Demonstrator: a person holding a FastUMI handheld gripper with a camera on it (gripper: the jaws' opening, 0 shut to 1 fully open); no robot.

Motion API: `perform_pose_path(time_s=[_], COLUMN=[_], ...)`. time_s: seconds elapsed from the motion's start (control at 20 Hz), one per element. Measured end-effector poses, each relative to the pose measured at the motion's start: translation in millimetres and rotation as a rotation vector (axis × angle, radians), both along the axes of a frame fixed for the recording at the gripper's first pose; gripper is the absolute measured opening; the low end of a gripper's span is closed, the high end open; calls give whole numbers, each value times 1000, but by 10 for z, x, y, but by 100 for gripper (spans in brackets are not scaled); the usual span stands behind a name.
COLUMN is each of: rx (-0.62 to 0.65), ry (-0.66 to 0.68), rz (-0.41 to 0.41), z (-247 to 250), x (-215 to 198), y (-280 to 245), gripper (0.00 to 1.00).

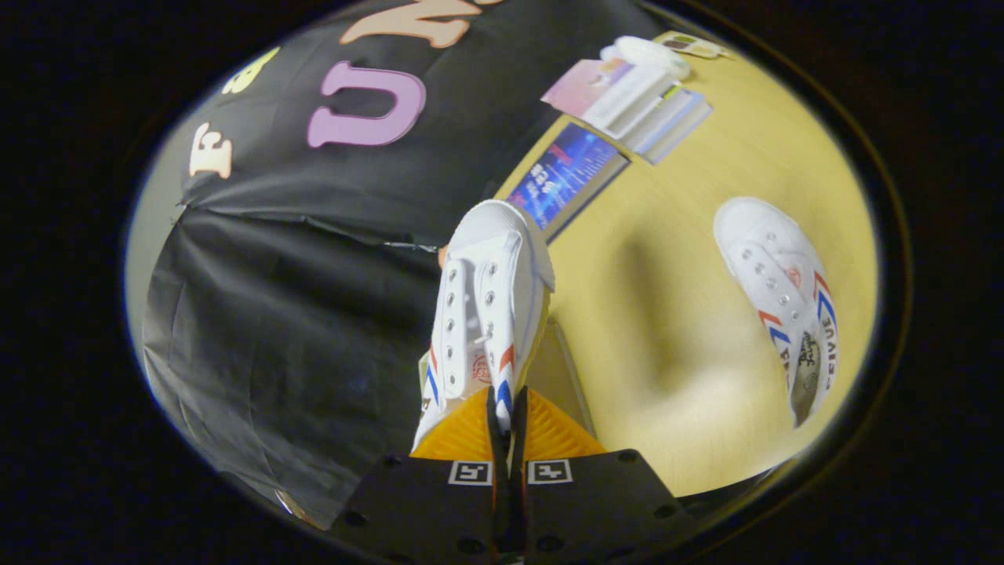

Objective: Open the storage box then place both shoes into the box .Put the left shoe in first, then the right shoe, with the right side of both shoes facing outward in a uniform manner.

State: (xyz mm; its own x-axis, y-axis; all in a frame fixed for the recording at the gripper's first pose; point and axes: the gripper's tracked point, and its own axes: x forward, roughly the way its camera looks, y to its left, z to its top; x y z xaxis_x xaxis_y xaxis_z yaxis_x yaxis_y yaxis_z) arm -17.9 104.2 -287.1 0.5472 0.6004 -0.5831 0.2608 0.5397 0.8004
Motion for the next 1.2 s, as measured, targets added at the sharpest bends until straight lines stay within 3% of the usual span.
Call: perform_pose_path(time_s=[0.2, 0.35, 0.7, 1.2], rx=[62, 80, 74, -145], ry=[-93, -114, -35, 37], rz=[76, 145, 229, 292], z=[578, 680, 193, -590], x=[84, 86, -2, -213], y=[503, 928, 1725, 2142], gripper=[2, 2, 2, 2])
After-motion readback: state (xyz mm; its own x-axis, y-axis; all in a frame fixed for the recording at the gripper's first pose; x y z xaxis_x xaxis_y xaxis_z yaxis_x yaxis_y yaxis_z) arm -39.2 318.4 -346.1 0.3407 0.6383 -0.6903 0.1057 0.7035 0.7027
